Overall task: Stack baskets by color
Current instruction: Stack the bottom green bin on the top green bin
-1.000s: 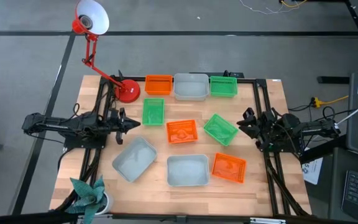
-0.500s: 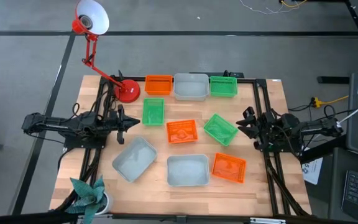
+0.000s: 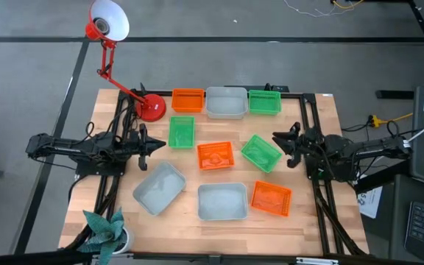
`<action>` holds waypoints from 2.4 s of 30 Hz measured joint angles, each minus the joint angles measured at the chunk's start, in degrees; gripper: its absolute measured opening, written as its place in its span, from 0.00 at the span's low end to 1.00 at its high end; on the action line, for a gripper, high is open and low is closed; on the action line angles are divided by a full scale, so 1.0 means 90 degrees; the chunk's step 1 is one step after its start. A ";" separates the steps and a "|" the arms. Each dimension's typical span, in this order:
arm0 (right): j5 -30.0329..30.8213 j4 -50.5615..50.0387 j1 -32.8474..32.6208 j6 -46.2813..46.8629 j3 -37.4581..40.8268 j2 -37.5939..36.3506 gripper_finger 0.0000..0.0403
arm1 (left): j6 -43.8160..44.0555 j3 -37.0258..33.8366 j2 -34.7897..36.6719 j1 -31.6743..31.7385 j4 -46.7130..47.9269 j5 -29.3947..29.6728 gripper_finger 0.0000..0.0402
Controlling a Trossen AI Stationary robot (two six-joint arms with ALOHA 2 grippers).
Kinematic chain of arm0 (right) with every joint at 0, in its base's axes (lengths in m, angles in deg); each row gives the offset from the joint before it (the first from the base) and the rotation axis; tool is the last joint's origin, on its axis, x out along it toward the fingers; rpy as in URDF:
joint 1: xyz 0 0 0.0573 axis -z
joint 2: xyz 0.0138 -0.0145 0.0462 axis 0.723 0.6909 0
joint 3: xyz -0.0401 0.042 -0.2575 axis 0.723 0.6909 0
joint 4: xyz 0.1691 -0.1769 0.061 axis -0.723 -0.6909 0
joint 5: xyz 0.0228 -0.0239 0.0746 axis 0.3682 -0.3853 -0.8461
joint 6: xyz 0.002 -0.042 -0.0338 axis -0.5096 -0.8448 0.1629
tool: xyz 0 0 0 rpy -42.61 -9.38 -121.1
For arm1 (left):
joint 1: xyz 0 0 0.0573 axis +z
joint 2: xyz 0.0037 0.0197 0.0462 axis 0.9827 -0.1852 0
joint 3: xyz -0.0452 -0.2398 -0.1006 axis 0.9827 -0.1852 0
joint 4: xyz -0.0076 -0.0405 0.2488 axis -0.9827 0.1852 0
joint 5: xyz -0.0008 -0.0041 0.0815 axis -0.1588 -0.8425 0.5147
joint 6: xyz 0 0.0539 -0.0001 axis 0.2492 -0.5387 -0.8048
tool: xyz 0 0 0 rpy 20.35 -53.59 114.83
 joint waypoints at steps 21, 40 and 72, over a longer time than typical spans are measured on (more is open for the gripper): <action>0.0278 -0.5618 0.1339 0.0718 -0.3620 0.3425 0.26 | -0.0034 0.0000 0.0000 0.0000 0.0012 -0.0001 0.00; -0.0626 -0.6081 0.1357 0.0699 -0.3620 0.3791 0.26 | -0.0046 0.0002 0.0000 0.0000 0.0053 0.0000 0.00; -0.1611 -0.6263 0.1114 0.1498 -0.3618 0.3796 0.26 | -0.0053 0.0002 0.0000 0.0000 0.0586 0.0316 0.00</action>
